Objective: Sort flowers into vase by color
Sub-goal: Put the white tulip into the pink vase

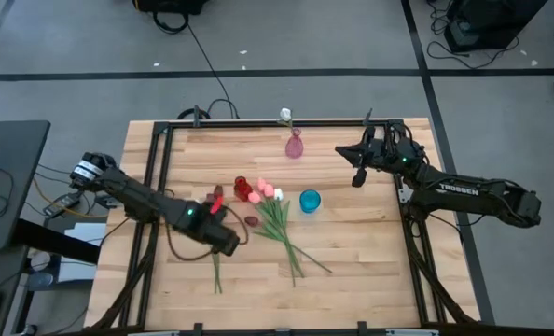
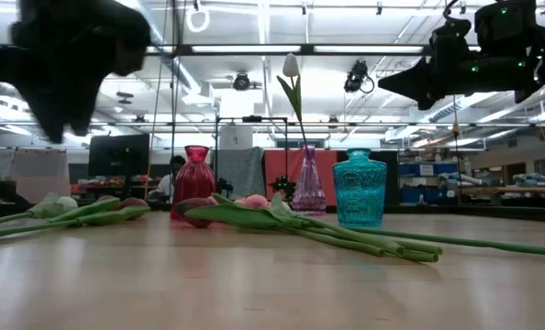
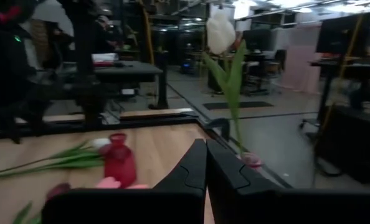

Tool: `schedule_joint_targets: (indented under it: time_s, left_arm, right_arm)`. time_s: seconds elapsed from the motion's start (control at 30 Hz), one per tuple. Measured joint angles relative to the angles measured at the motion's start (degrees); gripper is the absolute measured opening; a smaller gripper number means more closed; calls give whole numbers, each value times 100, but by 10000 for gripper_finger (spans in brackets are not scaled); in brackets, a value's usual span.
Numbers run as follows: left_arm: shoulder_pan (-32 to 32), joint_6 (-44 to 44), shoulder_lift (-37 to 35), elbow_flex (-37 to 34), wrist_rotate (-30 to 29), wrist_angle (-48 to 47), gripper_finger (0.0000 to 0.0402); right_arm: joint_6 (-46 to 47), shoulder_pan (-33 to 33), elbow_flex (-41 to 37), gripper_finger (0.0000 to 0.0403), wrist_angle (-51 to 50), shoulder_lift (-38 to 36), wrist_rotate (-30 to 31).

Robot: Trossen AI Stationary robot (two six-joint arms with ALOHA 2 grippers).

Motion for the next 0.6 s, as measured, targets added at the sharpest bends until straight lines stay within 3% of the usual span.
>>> schedule_joint_targets:
  time_s: [0.23,0.6]
  left_arm:
    - [-285,-1723,0,-838,215,341,197]
    - [-220,-2016,0,-1896,52,1684,176]
  right_arm:
    - [29,7,0,13,-6,0,-170]
    - [14,7,0,13,-11,0,-171]
